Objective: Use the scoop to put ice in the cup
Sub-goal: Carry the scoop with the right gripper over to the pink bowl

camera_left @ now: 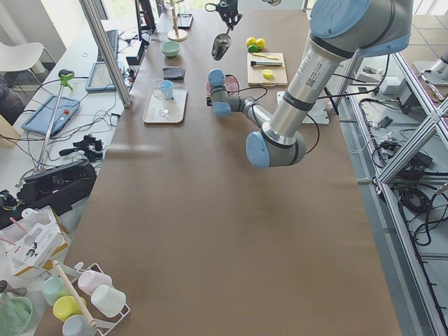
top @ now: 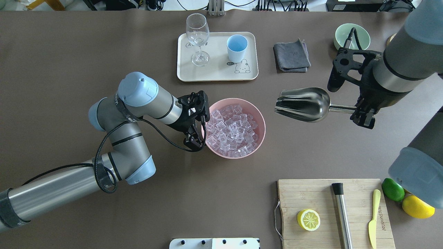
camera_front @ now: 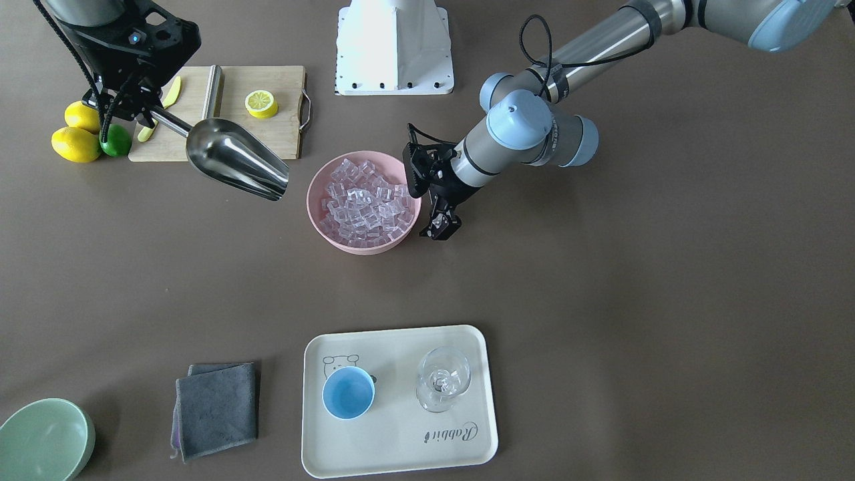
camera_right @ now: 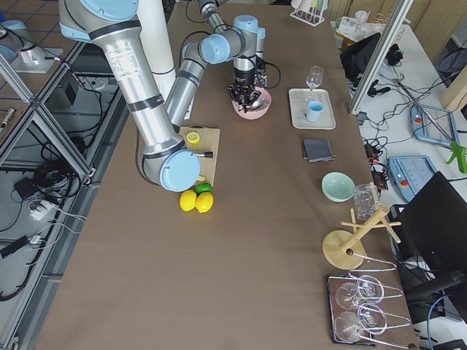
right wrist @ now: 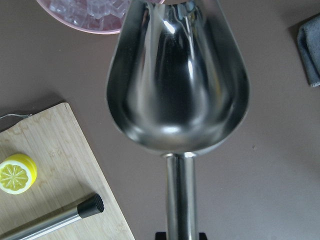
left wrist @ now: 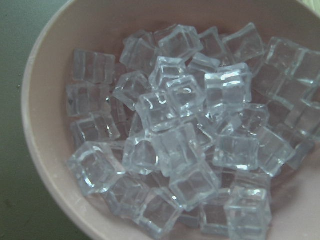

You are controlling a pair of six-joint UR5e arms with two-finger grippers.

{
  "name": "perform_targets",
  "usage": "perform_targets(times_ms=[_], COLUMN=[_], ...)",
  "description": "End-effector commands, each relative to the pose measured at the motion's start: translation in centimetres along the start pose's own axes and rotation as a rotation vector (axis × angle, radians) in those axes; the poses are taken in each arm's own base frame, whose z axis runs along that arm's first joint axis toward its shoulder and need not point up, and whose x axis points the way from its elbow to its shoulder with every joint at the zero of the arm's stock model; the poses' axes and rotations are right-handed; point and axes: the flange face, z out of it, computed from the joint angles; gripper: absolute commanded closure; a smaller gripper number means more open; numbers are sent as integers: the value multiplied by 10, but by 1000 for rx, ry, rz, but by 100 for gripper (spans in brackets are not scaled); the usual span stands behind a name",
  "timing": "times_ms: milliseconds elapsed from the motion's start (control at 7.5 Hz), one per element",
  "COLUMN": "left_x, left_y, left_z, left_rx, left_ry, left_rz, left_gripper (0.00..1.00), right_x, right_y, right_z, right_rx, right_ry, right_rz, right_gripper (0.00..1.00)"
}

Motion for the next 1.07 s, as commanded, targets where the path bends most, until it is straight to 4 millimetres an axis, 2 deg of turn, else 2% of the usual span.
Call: perform_targets(times_ms=[0, 133, 267, 533, 667, 800, 933], left_x=[5, 5, 6, 7, 7, 6, 7], left_y=[1, 1, 1, 8, 9, 9, 10], left_z=[1, 1, 0, 1, 1, 2, 3], left_rx=[9, 11, 14, 19, 19, 19, 18], left_ry=[6, 7, 7, 5, 5, 5, 5], left_rz=[7, 11, 15, 19, 20, 19, 18], left_gripper=[2, 2, 2, 2, 2, 2, 2], right_x=[-20, -20, -16, -32, -40, -42, -44], right_y=[-55, -63, -84, -131, -148, -155, -167], right_z=[-12, -15, -20, -13, -3, 12, 18], right_rx=[-197, -243, -295, -383, -416, -461, -486], right_ry=[45, 50, 44, 70, 69, 84, 84], right_rz=[-117, -158, -188, -270, -312, -328, -339], right_gripper=[100, 100, 100, 100, 100, 100, 100])
